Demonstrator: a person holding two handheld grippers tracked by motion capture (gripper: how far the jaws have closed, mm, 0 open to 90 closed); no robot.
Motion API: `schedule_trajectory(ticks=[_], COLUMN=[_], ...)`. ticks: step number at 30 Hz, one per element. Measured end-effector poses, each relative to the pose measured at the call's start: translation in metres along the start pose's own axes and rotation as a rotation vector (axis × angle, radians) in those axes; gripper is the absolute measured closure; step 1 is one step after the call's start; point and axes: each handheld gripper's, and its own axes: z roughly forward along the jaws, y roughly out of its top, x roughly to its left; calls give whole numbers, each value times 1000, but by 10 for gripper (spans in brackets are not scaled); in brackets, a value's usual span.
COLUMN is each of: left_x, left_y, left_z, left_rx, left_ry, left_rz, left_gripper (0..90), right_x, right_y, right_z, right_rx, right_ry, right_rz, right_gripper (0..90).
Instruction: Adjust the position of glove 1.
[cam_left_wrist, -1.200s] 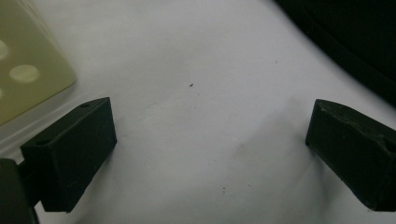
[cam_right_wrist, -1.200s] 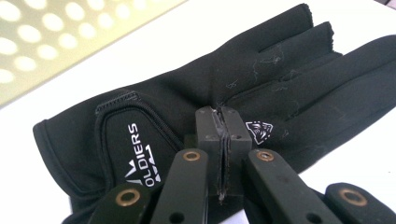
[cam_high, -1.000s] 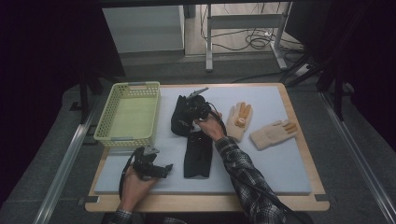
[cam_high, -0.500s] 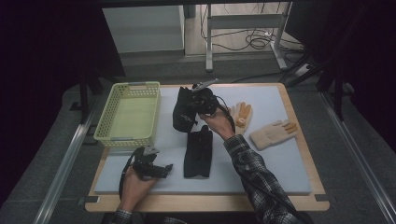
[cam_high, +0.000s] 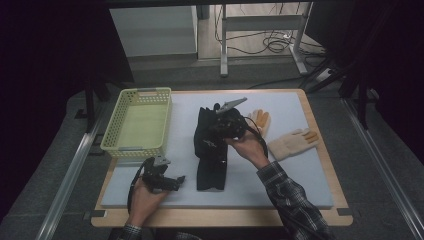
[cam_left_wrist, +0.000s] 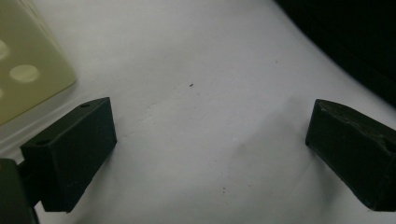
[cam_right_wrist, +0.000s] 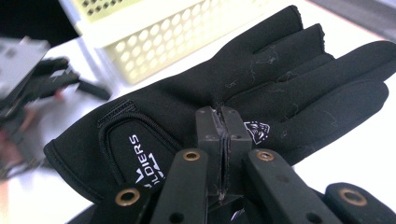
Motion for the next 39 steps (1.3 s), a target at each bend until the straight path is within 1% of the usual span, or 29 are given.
schedule_trajectory(ticks=[1, 4, 7, 8, 9, 10, 11, 13, 14, 15, 16, 18, 19, 22, 25, 26, 27, 28, 29, 30, 31, 32, 33, 34, 35, 37, 39], left_x=[0, 0, 0, 0, 0, 0, 0, 0, 0, -1, -1, 0, 0, 0, 0, 0, 0, 0, 0, 0, 0, 0, 0, 0, 0, 0, 0], left_y=[0, 0, 0, 0, 0, 0, 0, 0, 0, 0, 0, 0, 0, 0, 0, 0, 0, 0, 0, 0, 0, 0, 0, 0, 0, 0, 0], left_z=[0, 0, 0, 0, 0, 0, 0, 0, 0, 0, 0, 0, 0, 0, 0, 0, 0, 0, 0, 0, 0, 0, 0, 0, 0, 0, 0], left_rx=[2, 1, -2, -2, -2, -1, -2, -2, -2, -3, -3, 1, 2, 2, 2, 2, 3, 3, 2, 2, 0, 0, 0, 0, 1, 2, 2], left_ry=[0, 0, 1, 1, 1, 1, 1, 1, 1, 2, 2, 1, 1, 2, 2, 2, 1, 1, 2, 2, 1, 1, 1, 1, 2, 2, 3], left_rz=[0, 0, -4, -4, -4, -4, -4, -4, -4, -6, -6, -1, 1, 1, 1, 1, 0, 0, 0, 0, -2, -2, -2, -2, 0, 1, 2], left_gripper=[21, 21, 21, 21, 21, 21, 21, 21, 21, 21, 21, 21, 21, 21, 21, 21, 21, 21, 21, 21, 21, 21, 21, 21, 21, 21, 21], right_x=[5, 15, 23, 23, 26, 29, 30, 33, 33, 35, 35, 34, 34, 36, 36, 36, 36, 36, 35, 35, 33, 33, 31, 31, 29, 28, 26], right_y=[-9, -24, -38, -38, -43, -52, -56, -62, -62, -67, -67, -73, -77, -80, -82, -82, -81, -81, -80, -80, -79, -79, -79, -79, -81, -83, -88], right_z=[-4, -7, -4, -4, -2, 2, 5, 10, 10, 15, 15, 21, 25, 29, 31, 31, 27, 27, 22, 22, 16, 16, 10, 10, 5, 2, -3], right_rx=[9, 36, 65, 65, 75, 89, 100, 115, 115, 123, 123, 132, 136, 136, 124, 124, 108, 108, 89, 89, 71, 71, 62, 62, 60, 55, 48], right_ry=[12, 28, 42, 42, 46, 61, 63, 47, 47, 27, 27, 37, 28, 23, 16, 16, 16, 16, 12, 12, 4, 4, -5, -5, -11, -13, -13], right_rz=[1, 6, 4, 4, 2, 13, 14, 10, 10, 8, 8, 22, 18, 15, 8, 8, 9, 9, 7, 7, 7, 7, 3, 3, 2, 4, 3], right_gripper=[872, 871, 871, 871, 871, 871, 871, 871, 871, 870, 870, 867, 859, 848, 772, 772, 687, 687, 643, 643, 606, 606, 591, 591, 592, 598, 639])
